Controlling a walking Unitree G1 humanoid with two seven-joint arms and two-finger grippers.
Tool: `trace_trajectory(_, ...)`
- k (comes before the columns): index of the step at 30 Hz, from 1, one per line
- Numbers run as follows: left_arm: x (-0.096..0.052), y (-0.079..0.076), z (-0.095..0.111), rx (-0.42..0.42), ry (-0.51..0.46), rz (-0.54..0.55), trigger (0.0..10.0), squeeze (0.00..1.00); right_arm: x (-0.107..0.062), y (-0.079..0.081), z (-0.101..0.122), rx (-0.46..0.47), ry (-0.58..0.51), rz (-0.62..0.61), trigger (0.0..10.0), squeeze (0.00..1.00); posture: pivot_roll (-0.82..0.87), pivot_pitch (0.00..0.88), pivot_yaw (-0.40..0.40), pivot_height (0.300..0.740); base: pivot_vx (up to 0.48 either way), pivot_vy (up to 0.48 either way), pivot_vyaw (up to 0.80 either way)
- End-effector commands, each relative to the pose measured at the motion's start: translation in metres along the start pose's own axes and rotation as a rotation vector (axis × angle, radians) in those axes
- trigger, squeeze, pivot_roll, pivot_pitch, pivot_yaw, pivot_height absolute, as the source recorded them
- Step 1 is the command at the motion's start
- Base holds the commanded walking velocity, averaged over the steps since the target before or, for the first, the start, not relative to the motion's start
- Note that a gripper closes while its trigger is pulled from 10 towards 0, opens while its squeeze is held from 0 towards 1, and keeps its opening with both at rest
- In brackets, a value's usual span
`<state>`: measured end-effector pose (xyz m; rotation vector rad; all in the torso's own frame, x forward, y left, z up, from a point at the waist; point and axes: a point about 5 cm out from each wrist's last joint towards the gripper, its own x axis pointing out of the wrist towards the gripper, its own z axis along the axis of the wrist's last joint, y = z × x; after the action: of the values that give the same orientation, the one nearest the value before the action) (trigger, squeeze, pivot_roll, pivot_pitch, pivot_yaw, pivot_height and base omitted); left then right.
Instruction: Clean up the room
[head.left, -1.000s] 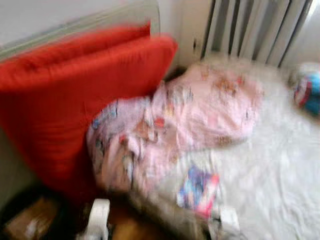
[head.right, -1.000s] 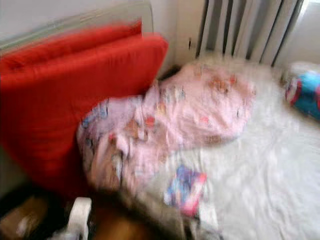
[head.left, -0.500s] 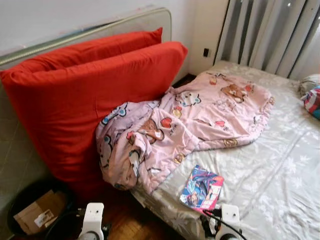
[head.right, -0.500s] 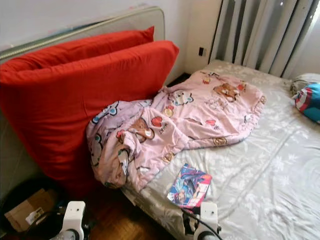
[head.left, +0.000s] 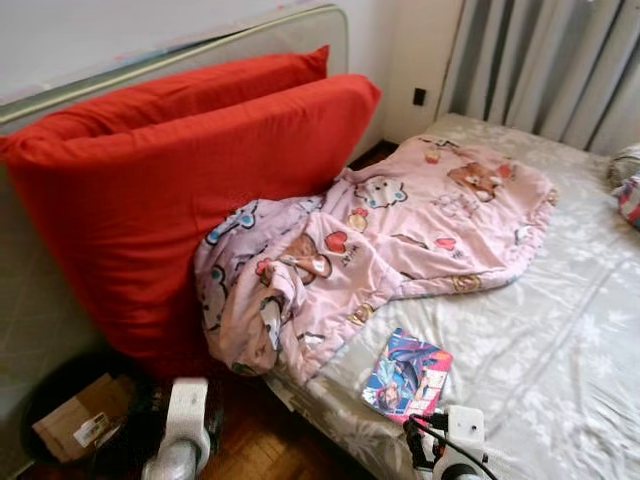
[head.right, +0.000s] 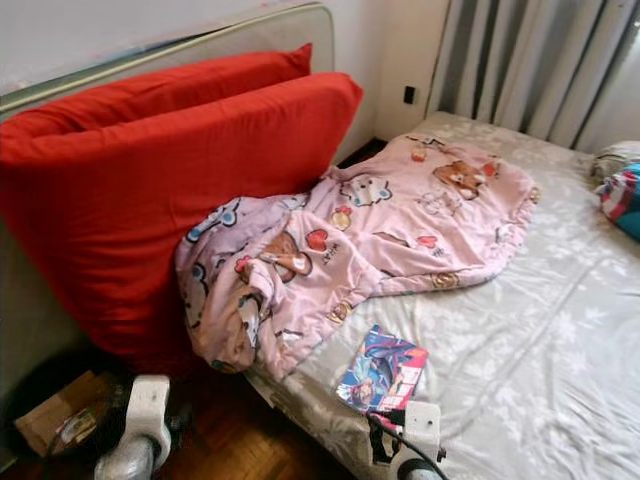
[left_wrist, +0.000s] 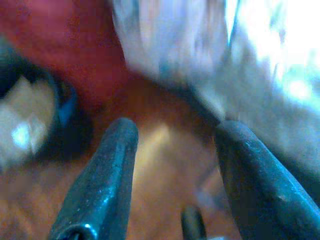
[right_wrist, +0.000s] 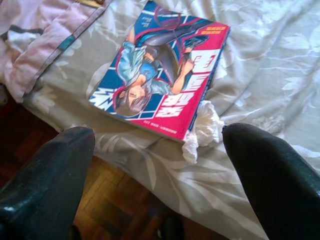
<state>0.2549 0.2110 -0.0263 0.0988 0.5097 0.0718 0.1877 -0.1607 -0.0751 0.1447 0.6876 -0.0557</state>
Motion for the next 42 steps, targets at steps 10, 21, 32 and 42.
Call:
trace_trajectory(10,0.009,-0.026,0.078,-0.020,-0.408,-0.049,10.0,0.00,-0.007,-0.003,-0.008,-0.053,-0.026,0.047,10.0,0.00,-0.08,0.000,-0.034,0.740,0.000,0.000,0.00)
trace_trajectory(21,-0.012,-0.021,0.060,-0.101,-0.472,0.009,10.0,0.00,0.001,-0.026,0.162,-0.185,-0.697,0.080,10.0,0.00,-0.05,0.000,-0.108,0.740,0.000,0.000,0.00)
trace_trajectory(32,-0.039,0.001,0.051,-0.095,-0.511,0.051,10.0,0.00,-0.025,-0.024,0.149,-0.091,-0.765,0.080,10.0,0.00,-0.05,0.000,-0.088,0.740,0.000,0.000,0.00)
trace_trajectory(42,-0.046,0.008,0.059,-0.073,-0.503,-0.017,10.0,0.00,-0.018,-0.014,0.135,0.014,-0.672,0.091,10.0,0.00,-0.06,0.000,-0.055,0.740,0.000,0.000,0.00)
